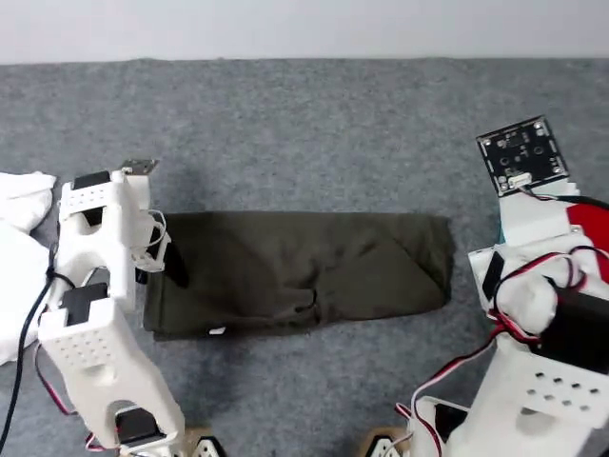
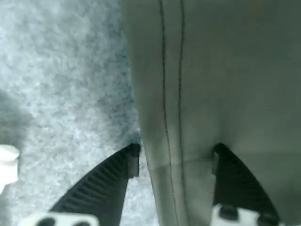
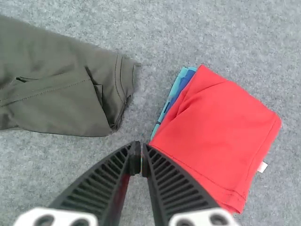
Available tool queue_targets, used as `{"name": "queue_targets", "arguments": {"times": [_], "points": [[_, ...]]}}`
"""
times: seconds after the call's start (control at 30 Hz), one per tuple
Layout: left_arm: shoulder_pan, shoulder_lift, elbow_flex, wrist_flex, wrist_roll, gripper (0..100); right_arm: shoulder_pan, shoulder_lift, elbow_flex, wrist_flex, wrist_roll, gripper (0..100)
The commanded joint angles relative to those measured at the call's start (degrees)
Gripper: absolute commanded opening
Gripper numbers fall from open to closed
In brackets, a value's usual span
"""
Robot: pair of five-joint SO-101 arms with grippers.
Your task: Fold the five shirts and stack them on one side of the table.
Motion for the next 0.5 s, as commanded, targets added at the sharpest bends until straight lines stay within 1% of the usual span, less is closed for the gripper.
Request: {"name": "queue_targets", "arguments": {"times": [0.0, 0.13, 0.2, 0.33, 0.4, 0.47], "points": [[0.0, 0.8, -1.7, -1.0, -0.1, 20, 0.7, -3.2, -0.1, 2.1, -0.4, 0.9], [2.2, 0.9, -1.6, -2.4, -0.4, 9, 0.7, -4.2, -0.1, 2.1, -0.4, 0.9], [4.0, 0.9, -1.7, -2.6, -0.4, 2, 0.7, -4.4, -0.1, 2.1, -0.4, 0.9], [6.4, 0.2, -1.9, -2.2, -0.2, 1, 0.7, -4.4, -0.1, 2.1, -0.3, 0.9], [5.7, 0.2, -2.5, -1.8, -0.2, 1, 0.7, -4.4, -0.1, 2.1, -0.3, 0.9], [3.4, 0.2, -3.9, -1.1, -0.4, 1, 0.7, -4.4, -0.1, 2.1, -0.3, 0.9]]}}
